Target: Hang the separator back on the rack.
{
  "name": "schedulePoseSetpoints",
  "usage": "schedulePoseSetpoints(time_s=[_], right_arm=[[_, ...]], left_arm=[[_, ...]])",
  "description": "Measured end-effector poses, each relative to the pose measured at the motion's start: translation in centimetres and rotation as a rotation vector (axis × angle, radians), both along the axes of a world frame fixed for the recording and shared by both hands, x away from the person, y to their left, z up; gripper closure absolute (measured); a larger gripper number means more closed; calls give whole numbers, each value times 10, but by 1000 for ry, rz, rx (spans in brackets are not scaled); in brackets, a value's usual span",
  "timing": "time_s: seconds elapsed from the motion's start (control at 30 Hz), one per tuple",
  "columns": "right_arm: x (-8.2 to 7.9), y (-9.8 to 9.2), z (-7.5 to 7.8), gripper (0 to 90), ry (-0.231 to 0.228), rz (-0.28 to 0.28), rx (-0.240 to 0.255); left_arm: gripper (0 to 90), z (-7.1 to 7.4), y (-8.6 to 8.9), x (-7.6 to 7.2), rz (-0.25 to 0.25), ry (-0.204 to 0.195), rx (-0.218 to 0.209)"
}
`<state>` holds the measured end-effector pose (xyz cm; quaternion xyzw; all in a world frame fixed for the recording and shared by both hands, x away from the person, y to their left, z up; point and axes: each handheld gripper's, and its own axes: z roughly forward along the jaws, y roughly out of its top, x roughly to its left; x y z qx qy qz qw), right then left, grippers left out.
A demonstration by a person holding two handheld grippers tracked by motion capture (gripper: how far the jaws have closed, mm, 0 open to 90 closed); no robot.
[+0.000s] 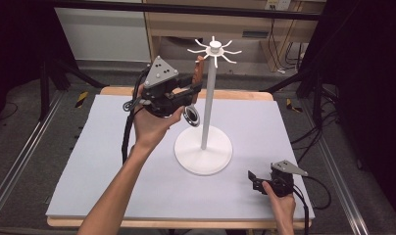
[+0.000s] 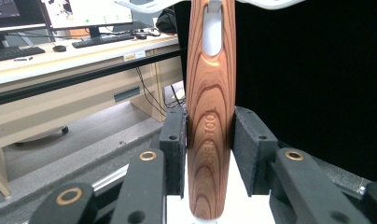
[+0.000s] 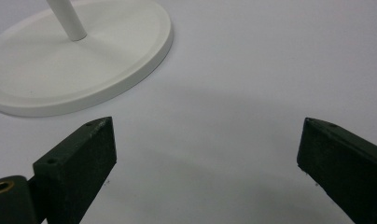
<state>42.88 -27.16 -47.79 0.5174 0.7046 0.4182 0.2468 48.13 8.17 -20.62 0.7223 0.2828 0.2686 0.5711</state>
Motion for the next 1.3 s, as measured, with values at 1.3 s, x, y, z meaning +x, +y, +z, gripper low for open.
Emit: schedulePoseSetpoints(time_s=[1.3], right_arm=[[-1, -1, -2, 52, 7, 1, -4]], left_arm=[[467, -92, 76, -28, 44, 79, 35]])
